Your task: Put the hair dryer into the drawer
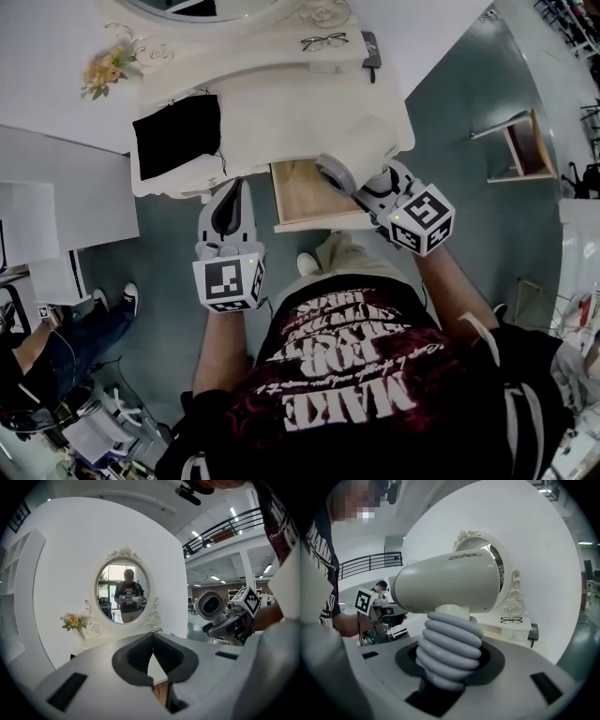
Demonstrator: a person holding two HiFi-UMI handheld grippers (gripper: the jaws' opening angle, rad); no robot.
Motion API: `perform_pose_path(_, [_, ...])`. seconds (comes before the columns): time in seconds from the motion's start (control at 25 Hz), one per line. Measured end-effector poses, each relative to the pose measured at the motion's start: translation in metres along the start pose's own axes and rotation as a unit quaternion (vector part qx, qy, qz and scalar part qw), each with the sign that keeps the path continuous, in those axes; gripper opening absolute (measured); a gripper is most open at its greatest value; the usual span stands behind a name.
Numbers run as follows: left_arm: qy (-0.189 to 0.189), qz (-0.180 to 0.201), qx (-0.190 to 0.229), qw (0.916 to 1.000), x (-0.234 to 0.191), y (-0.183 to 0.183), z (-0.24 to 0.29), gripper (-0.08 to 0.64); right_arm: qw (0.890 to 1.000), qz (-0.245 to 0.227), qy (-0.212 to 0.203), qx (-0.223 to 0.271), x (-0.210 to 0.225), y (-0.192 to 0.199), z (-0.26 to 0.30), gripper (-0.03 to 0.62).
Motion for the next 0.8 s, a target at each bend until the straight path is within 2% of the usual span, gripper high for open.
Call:
perform_pose_path(0.36, [-0.011,-0.012,-0.016,0.9997,-0.006,0.024,0.023,0.005,0.999,-0.008,-0.014,-0.040,0.028,0.039,0.024,0.183])
perform_pose_path(0.8, [0.004,-0.024,-0.022,0.9995,0.005,0.042,0.037,0.005,0.994,-0.018,-0.037,-0.102,0.044,0.099,0.056,0.183])
Point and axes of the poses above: the fingertips, and each gripper's own axes: z forward along the fingers, x to its right, y out of its underside, the point moved 7 cm from there along -z, backward along the fingers, and after that the axes turned 9 degrees about -y, right-handed, at the moved point
